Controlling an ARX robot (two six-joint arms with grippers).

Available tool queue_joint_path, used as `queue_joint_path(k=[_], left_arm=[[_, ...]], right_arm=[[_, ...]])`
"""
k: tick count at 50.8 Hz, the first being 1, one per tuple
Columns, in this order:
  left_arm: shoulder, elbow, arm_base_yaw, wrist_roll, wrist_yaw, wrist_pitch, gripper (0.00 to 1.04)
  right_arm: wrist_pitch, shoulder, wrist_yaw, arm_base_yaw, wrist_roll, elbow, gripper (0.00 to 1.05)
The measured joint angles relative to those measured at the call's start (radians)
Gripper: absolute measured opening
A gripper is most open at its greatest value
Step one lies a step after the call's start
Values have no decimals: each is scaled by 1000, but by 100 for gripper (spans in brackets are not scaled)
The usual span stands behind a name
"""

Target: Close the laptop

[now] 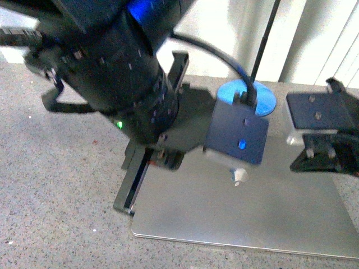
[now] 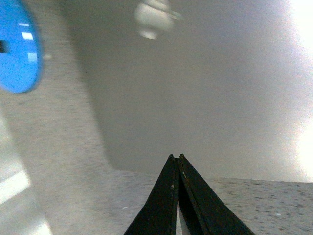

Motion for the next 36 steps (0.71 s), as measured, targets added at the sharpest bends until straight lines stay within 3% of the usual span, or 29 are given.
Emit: queue_joint_path(k=[7,13,19,27,36], left_arm=[[-111,10,56,-111,80,159,4],[-216,10,133,-301,114,309,4],[-298,10,200,-451,119,360,4],[-434,-15,323,-702,99,402,4],[-631,-108,541,-1020,119,375,4]], right_arm=[[97,-118,-71,-3,82,15,3],[230,-216,-86,-1,158,1,3],[346,-282,-78,1,232,-24,3],[586,-369,22,7,377,-86,3],[818,-536,179,4,702,-156,3]])
